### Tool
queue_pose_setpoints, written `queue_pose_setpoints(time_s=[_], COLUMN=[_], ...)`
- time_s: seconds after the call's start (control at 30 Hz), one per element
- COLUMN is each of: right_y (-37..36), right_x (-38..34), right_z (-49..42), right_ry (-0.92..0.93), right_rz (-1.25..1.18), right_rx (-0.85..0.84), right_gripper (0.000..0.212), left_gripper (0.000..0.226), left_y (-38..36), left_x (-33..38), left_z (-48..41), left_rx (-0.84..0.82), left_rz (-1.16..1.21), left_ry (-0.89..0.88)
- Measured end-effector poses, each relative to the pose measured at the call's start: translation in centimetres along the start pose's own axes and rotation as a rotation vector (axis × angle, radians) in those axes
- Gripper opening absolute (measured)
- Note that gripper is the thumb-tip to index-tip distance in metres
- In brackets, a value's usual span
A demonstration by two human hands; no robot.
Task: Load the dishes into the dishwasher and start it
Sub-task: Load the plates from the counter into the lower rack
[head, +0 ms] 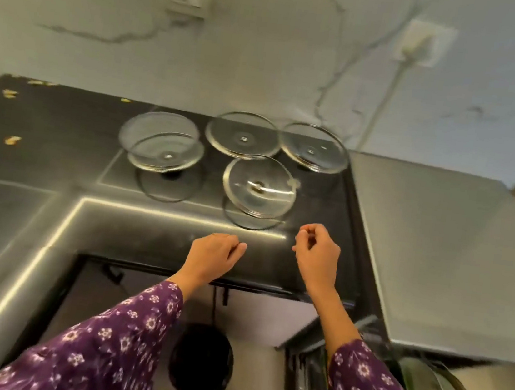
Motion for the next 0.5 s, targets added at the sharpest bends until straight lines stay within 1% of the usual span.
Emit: queue_pose_setpoints(time_s=[0.2, 0.27, 0.37, 0.5], right_y=[-15.6, -19.7, -24.4, -29.5], right_x=[-6.4, -8.4, -11.5, -14.6], right_z=[-1.7, -2.2, -4.2, -8.8], right_ry=[0.004, 0.02, 0.091, 0.159], right_rz=[-0.009, -0.006, 0.032, 0.1], right_rx=[-0.315, -0.354, -0.345, -0.361], right_gripper=[0.013, 0.015, 0.018, 0.018], left_gripper=[0.042, 0.041, 0.041, 0.037], left_y=[3.6, 4.3, 4.5, 3.9], left_x=[-13.7, -18.0, -23.6, -27.7], left_z=[2.4, 3.0, 3.3, 1.3], left_rx=[0.124, 0.139, 0.13, 0.109], left_rz=[-0.082, -0.089, -0.103, -0.067], left_ry=[0.154, 0.23, 0.367, 0.487])
Point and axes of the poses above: each hand's wrist, its own z-axis away from the middle knuckle, its own y-axis out of the back of the hand, x = y × z, the point moved 6 cm from there along -z, towards the middle knuckle, and after that the axes turned 6 degrees about -z, right-handed, at the moved point
